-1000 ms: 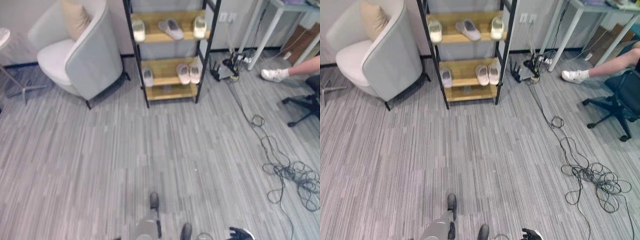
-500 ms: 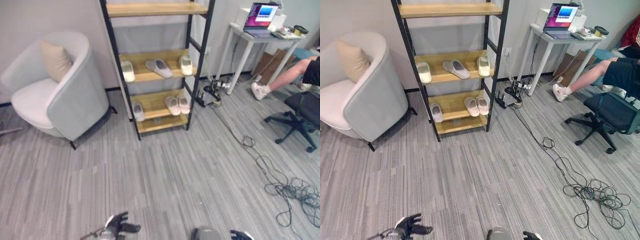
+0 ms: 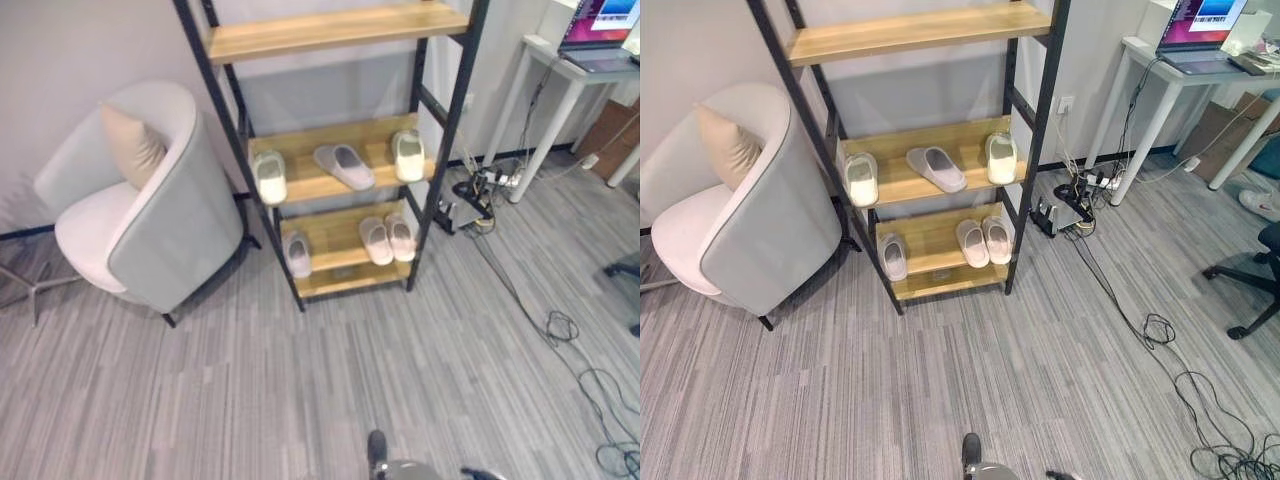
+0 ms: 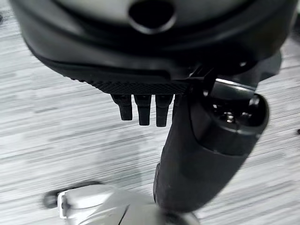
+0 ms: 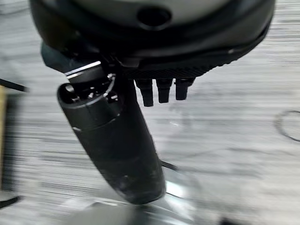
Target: Arrange the slippers neatly on the shoe rack.
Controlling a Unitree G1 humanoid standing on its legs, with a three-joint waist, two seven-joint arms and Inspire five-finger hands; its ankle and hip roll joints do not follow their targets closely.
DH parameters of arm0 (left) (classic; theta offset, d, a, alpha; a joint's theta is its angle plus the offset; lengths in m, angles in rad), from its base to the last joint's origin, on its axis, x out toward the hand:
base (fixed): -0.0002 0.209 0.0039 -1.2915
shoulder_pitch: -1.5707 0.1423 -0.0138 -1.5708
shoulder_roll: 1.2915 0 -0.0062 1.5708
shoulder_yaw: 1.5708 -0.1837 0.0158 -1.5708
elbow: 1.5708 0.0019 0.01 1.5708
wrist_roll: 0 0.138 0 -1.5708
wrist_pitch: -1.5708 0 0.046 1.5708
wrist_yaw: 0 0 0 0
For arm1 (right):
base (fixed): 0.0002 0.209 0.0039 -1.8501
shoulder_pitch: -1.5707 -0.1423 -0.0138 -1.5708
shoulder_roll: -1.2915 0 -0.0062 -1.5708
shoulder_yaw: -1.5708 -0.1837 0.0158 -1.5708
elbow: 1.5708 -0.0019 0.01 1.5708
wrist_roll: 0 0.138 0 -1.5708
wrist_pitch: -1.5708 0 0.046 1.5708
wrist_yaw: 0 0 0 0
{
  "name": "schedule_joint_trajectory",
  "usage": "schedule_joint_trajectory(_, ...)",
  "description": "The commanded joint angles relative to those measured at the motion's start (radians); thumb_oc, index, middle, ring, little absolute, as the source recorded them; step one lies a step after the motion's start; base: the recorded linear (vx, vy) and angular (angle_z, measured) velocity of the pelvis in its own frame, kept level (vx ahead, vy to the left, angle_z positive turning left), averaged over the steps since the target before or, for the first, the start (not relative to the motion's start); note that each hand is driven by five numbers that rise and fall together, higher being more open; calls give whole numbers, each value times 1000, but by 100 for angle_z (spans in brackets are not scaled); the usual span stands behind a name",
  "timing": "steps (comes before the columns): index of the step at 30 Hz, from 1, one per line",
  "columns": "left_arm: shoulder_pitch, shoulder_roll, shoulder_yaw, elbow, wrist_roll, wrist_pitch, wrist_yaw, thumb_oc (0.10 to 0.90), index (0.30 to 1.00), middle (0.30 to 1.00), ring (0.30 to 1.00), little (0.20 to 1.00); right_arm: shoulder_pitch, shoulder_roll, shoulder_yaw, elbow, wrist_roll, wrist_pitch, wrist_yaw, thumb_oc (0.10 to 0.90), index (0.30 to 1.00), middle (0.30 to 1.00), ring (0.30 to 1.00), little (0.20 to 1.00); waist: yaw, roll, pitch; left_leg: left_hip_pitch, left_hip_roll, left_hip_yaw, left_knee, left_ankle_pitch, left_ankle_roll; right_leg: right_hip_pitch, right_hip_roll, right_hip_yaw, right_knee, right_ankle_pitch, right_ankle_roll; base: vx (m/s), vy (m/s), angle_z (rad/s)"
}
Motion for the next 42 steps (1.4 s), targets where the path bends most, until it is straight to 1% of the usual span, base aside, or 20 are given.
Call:
schedule_joint_trajectory(1,-39,-4,-48,-47,-7,-13,16,800,900,900,900,900,-22,-61,23,-6,36,-23,-44,800,900,900,900,900,27,-57,26,-109,63,96,-120,101,88,67,-61,28,21,-65,121,273,-89,-15)
schedule_joint_trajectory(3,-42,-13,-71,-47,-8,-15,13,800,900,900,900,900,-84,-62,26,-22,63,-1,-53,800,900,900,900,900,46,-56,24,-152,38,113,-226,60,102,110,-63,30,3,-84,130,318,-1,-16)
schedule_joint_trajectory(4,-37,-12,-78,-55,5,-22,12,800,900,900,900,900,-76,-65,25,-42,90,-52,-46,800,900,900,900,900,56,-54,21,-164,13,130,-334,48,113,130,-66,28,-5,-100,144,249,20,-2)
schedule_joint_trajectory(5,-37,-12,-78,-55,5,-22,12,800,900,900,900,900,-76,-64,25,-42,90,-52,-46,800,900,900,900,900,56,-54,20,-164,13,130,-335,49,113,130,-66,28,-5,-100,144,342,104,8)
schedule_joint_trajectory(6,-17,-24,-72,-42,-5,-23,12,800,900,900,900,900,-77,-62,15,-17,114,-34,-47,800,900,900,900,900,74,-33,16,-166,-10,135,-521,57,121,167,-53,35,-7,-127,156,209,82,10)
schedule_joint_trajectory(7,-18,-24,-72,-42,-5,-23,12,800,900,900,900,900,-77,-62,15,-17,114,-34,-47,800,900,900,900,900,74,-35,15,-165,-12,136,-527,61,121,165,-54,35,-7,-126,156,463,150,12)
schedule_joint_trajectory(8,-18,-27,-59,-36,-18,-22,19,800,900,900,900,900,-98,-53,26,-9,85,-38,-65,800,900,900,900,900,102,-16,10,-184,-27,114,-672,145,103,214,-31,50,-17,-150,160,343,94,12)
schedule_joint_trajectory(10,-21,-24,-54,-28,-20,-19,22,800,900,900,900,900,-101,-47,37,-8,63,-33,-71,800,900,900,900,900,120,-14,11,-196,-20,114,-720,183,93,245,-25,61,-15,-166,161,369,123,-6)
schedule_joint_trajectory(11,-7,-15,-27,-12,-22,-17,16,800,900,900,900,900,-71,-57,48,-116,34,-21,-55,800,900,900,900,900,115,-20,1,-174,-22,122,-756,172,100,259,-25,69,-13,-176,168,304,128,-24)
schedule_joint_trajectory(13,-1,6,7,-5,-13,-12,20,800,900,900,900,900,32,-53,59,-218,-3,-43,-55,800,900,900,900,900,97,-32,-15,-159,-25,134,-755,175,107,257,-28,78,6,-188,177,270,144,-48)
schedule_joint_trajectory(18,0,7,14,8,12,-4,33,800,900,900,900,900,49,-17,32,-70,-8,-24,-30,800,900,900,900,900,90,-37,-36,-93,-64,140,-780,125,149,232,-68,84,161,-191,223,244,231,-24)
schedule_joint_trajectory(19,-3,7,7,7,16,-3,33,800,900,900,900,900,40,-16,22,-35,-4,-25,-27,800,900,900,900,900,88,-41,-33,-72,-75,142,-785,111,162,210,-84,79,225,-158,247,142,178,-2)
schedule_joint_trajectory(20,-3,7,7,7,16,-3,33,800,900,900,900,900,40,-17,22,-35,-4,-25,-27,800,900,900,900,900,89,-39,-35,-75,-72,143,-785,112,161,207,-82,80,223,-155,246,157,230,4)
schedule_joint_trajectory(21,-14,12,-3,-3,19,-4,32,800,900,900,900,900,18,-19,15,-14,1,-23,-27,800,900,900,900,900,86,-34,-25,-47,-82,142,-791,96,181,152,-108,70,346,-86,282,125,196,-5)
schedule_joint_trajectory(23,-28,19,-19,-21,28,-5,35,800,900,900,900,900,2,-21,11,-17,3,-25,-29,800,900,900,900,900,80,-27,-15,-15,-88,133,-792,74,201,108,-136,54,449,-32,286,161,215,-5)
schedule_joint_trajectory(24,-33,23,-22,-25,27,-5,36,800,900,900,900,900,0,-20,10,-22,7,-27,-31,800,900,900,900,900,75,-24,-13,3,-90,129,-795,65,205,87,-150,43,468,-35,281,157,139,-4)
schedule_joint_trajectory(28,-55,38,-31,-24,34,-8,41,800,900,900,900,900,-21,-30,10,-40,12,-33,-39,800,900,900,900,900,60,-4,-15,52,-75,104,-815,39,194,35,-185,-9,333,-104,245,157,25,11)
schedule_joint_trajectory(32,-60,43,-39,-18,50,-13,48,800,900,900,900,900,-31,-37,7,-78,15,-41,-49,800,900,900,900,900,30,-14,1,81,-89,64,-801,14,189,-8,-174,98,167,-36,272,131,-58,20)
schedule_joint_trajectory(36,-44,52,-30,6,67,-11,46,800,900,900,900,900,-24,-49,11,-145,-2,-51,-53,800,900,900,900,900,18,-25,12,97,-96,48,-777,-6,186,-6,-163,155,136,-12,283,85,-87,17)
schedule_joint_trajectory(42,-4,40,-12,13,90,-17,49,800,900,900,900,900,-8,-88,30,-279,-34,-72,-48,800,900,900,900,900,33,-27,-21,120,-85,42,-796,-3,170,63,-154,153,49,-18,275,95,-108,9)
